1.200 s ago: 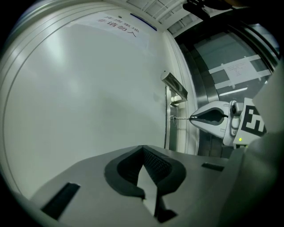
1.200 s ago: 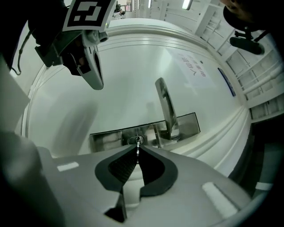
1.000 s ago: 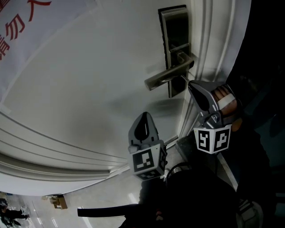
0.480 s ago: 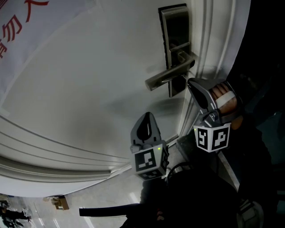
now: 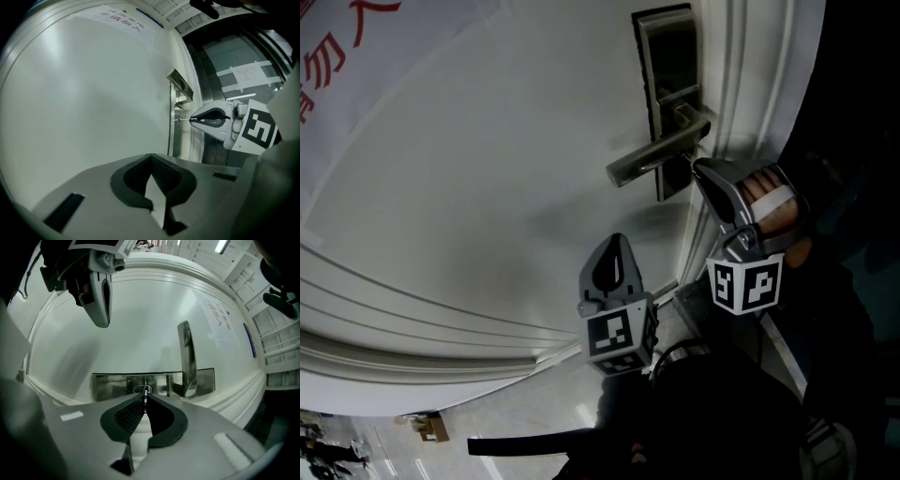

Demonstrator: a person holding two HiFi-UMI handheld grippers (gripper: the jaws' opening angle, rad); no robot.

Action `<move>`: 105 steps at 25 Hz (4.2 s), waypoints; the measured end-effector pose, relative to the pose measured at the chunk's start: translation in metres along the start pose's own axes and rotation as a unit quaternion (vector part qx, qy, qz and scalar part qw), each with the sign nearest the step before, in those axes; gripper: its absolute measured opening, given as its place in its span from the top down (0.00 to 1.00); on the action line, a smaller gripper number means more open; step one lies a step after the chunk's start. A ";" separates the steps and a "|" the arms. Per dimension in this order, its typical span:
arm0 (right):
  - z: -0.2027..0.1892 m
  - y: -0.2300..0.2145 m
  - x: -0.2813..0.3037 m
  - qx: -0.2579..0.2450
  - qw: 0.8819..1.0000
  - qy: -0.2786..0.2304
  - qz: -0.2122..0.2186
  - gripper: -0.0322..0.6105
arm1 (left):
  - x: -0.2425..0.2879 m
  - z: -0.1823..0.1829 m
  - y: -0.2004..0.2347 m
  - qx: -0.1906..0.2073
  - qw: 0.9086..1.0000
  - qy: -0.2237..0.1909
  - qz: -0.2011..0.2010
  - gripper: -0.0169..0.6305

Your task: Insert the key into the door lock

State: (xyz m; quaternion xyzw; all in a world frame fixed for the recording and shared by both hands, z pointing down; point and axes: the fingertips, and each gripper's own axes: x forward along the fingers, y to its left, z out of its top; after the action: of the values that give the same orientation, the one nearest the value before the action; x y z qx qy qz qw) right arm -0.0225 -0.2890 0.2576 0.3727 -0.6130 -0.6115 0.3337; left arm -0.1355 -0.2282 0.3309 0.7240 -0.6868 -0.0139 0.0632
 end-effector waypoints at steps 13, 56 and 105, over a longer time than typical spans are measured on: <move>0.001 -0.001 0.002 -0.002 1.000 0.004 0.004 0.93 | 0.003 -0.003 -0.002 0.001 1.000 0.007 -0.014 0.97; 0.003 -0.002 0.009 -0.013 1.000 0.017 0.022 0.93 | 0.004 -0.012 -0.003 0.003 1.000 0.020 -0.025 0.97; 0.004 -0.003 0.011 -0.033 0.999 0.022 0.032 0.93 | 0.006 -0.013 -0.007 0.006 0.999 0.019 -0.037 0.97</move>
State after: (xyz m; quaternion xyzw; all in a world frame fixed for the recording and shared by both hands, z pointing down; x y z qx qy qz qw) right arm -0.0318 -0.2963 0.2543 0.3554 -0.5969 -0.6118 0.3784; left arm -0.1268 -0.2334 0.3430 0.7496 -0.6581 0.0019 0.0711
